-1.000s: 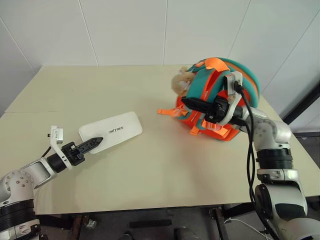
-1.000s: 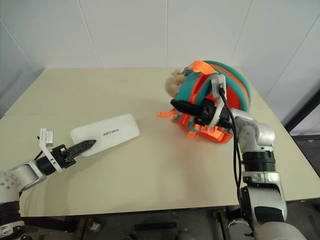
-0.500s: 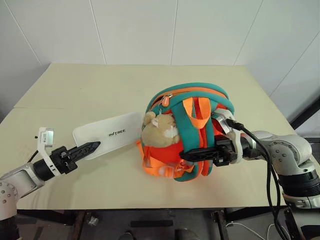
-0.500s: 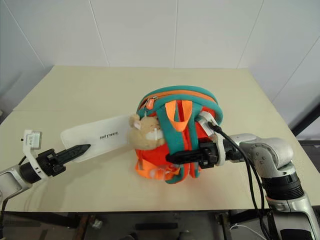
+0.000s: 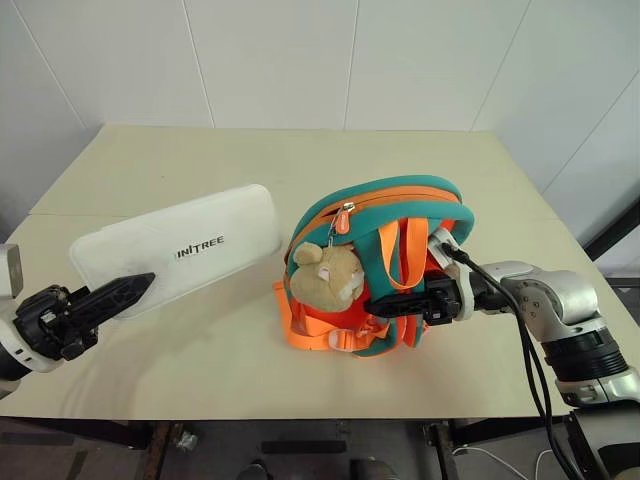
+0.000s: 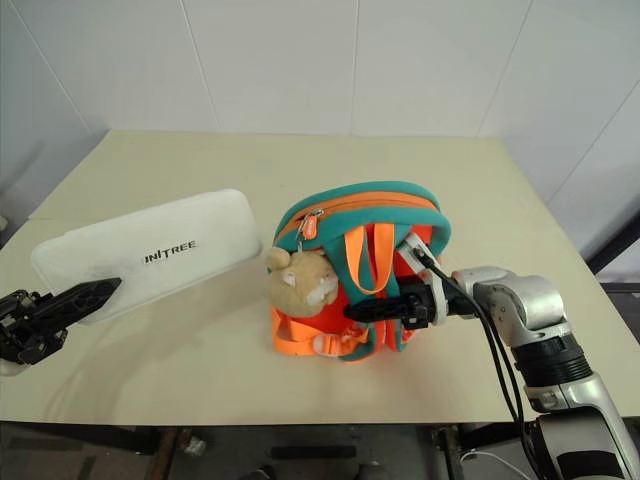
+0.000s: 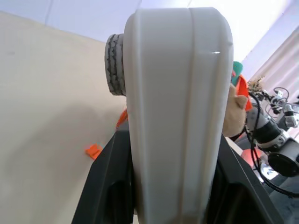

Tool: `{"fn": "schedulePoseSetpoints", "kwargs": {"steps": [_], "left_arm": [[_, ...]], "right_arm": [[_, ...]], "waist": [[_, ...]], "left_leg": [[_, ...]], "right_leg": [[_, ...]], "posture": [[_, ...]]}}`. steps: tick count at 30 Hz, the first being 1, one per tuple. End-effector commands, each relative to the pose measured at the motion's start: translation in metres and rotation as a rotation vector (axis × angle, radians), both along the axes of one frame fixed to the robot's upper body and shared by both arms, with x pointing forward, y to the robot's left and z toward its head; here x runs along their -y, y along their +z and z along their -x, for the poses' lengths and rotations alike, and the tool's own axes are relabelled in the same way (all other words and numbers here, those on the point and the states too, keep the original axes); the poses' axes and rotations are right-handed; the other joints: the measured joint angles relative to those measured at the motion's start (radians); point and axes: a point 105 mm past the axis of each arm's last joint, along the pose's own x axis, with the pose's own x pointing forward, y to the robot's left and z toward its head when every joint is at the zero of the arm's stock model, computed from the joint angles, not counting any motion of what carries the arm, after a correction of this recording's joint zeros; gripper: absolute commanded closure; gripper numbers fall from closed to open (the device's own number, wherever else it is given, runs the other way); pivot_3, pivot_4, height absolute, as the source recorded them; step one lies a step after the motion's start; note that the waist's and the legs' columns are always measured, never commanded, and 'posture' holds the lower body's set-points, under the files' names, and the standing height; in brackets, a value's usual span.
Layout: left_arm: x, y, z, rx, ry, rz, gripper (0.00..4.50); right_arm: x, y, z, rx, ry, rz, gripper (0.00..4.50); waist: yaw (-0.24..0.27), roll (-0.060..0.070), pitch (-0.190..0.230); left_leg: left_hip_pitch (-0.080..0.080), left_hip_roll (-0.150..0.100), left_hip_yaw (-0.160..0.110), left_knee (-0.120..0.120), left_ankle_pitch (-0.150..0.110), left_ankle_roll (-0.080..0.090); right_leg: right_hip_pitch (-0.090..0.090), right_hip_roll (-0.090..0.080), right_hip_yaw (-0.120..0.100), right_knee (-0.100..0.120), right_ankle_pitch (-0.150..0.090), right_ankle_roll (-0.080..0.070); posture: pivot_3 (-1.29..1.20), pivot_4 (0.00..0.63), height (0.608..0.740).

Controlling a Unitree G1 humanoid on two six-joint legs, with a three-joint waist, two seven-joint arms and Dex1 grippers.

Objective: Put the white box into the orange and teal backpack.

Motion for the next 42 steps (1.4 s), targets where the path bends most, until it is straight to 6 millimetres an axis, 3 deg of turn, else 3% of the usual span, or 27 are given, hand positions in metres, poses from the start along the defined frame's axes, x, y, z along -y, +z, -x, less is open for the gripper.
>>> {"fn": "schedulePoseSetpoints", "kwargs": {"steps": [1, 9, 17, 24, 31, 35, 42], "left_arm": [[0.013, 0.013, 0.012, 0.067, -0.080, -0.065, 3.16], [0.028, 0.022, 0.001, 0.128, -0.191, -0.146, 3.16], [0.033, 0.018, -0.006, 0.205, -0.297, -0.400, 3.16], [0.039, 0.007, -0.028, 0.372, -0.339, -0.679, 3.16], [0.046, 0.014, -0.057, 0.497, -0.282, -0.780, 3.16], [0.087, 0.027, -0.089, 0.544, -0.250, -0.792, 3.16], [0.150, 0.031, -0.103, 0.513, -0.407, -0.773, 3.16]], "right_arm": [[-0.007, 0.001, -0.008, 0.031, 0.012, -0.008, 4.47], [-0.014, -0.002, -0.008, 0.033, 0.039, -0.014, 4.47], [-0.009, -0.002, -0.007, 0.027, 0.032, -0.008, 4.47], [-0.009, 0.000, -0.006, 0.017, 0.034, -0.002, 4.47], [-0.006, 0.007, -0.004, 0.027, 0.035, -0.003, 4.47], [-0.010, 0.014, -0.002, 0.053, 0.054, -0.008, 4.47], [-0.017, 0.019, 0.005, 0.080, 0.078, -0.023, 4.47]], "waist": [[-0.004, 0.000, 0.000], [-0.002, 0.000, 0.000], [-0.002, 0.000, 0.000], [0.001, 0.000, 0.000], [0.001, 0.000, 0.000], [0.009, 0.001, 0.000], [0.003, 0.001, 0.001]], "left_leg": [[0.000, 0.000, 0.000, 0.000, 0.000, 0.000], [0.000, 0.000, 0.000, 0.000, 0.000, 0.000], [0.000, 0.000, 0.001, -0.001, 0.000, -0.001], [0.000, 0.000, 0.001, -0.001, 0.000, -0.001], [0.000, 0.000, 0.001, -0.001, 0.000, 0.000], [0.000, 0.000, 0.000, 0.002, 0.000, 0.001], [-0.001, 0.000, -0.001, 0.007, 0.000, 0.001]], "right_leg": [[0.000, 0.000, 0.000, 0.000, 0.000, 0.000], [0.000, 0.000, 0.000, 0.000, 0.000, 0.000], [-0.001, 0.000, 0.000, 0.000, -0.001, -0.001], [0.000, 0.000, 0.000, 0.000, -0.001, -0.001], [0.000, 0.001, 0.000, 0.001, 0.000, 0.000], [0.001, 0.001, 0.000, 0.003, 0.000, 0.001], [0.002, 0.002, 0.001, 0.006, 0.001, 0.004]], "posture": [[0.00, 0.150, 0.740], [0.00, 0.150, 0.740], [0.00, 0.150, 0.740], [0.00, 0.150, 0.740], [0.00, 0.150, 0.740], [0.00, 0.150, 0.740], [0.00, 0.150, 0.740]]}}
